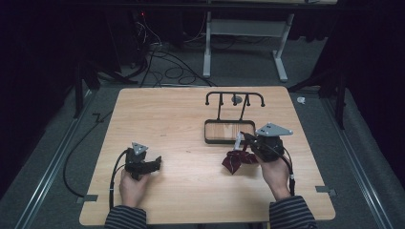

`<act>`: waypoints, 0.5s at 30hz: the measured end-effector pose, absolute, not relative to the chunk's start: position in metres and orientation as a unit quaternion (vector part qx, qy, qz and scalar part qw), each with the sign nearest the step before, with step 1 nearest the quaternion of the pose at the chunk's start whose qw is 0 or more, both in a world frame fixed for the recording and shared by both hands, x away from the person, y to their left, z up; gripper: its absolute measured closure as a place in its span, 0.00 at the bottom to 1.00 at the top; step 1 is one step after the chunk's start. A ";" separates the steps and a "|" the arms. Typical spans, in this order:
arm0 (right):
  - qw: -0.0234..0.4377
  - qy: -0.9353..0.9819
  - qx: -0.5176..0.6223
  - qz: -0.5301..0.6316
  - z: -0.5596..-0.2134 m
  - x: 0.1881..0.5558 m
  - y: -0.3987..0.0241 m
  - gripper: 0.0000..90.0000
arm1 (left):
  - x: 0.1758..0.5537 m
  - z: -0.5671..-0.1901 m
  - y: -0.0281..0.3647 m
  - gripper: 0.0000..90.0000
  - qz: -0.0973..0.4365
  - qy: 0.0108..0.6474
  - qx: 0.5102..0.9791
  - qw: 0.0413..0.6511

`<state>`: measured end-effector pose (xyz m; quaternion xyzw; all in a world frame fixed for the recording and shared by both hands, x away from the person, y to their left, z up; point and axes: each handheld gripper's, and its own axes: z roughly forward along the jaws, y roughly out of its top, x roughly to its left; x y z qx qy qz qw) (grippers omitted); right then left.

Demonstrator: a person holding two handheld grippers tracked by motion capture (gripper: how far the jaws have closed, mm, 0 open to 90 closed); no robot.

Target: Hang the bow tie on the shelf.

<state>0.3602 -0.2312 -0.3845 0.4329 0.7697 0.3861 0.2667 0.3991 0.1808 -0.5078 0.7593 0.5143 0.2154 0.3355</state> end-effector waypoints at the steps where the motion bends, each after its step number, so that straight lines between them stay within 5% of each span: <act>1: 0.267 0.771 0.430 0.387 -0.384 0.360 -0.231 1.00 | 0.399 -0.508 0.181 0.23 0.215 0.514 0.759 0.336; 15: 0.263 0.767 0.427 0.401 -0.375 0.361 -0.237 1.00 | 0.399 -0.508 0.181 0.23 0.215 0.514 0.759 0.335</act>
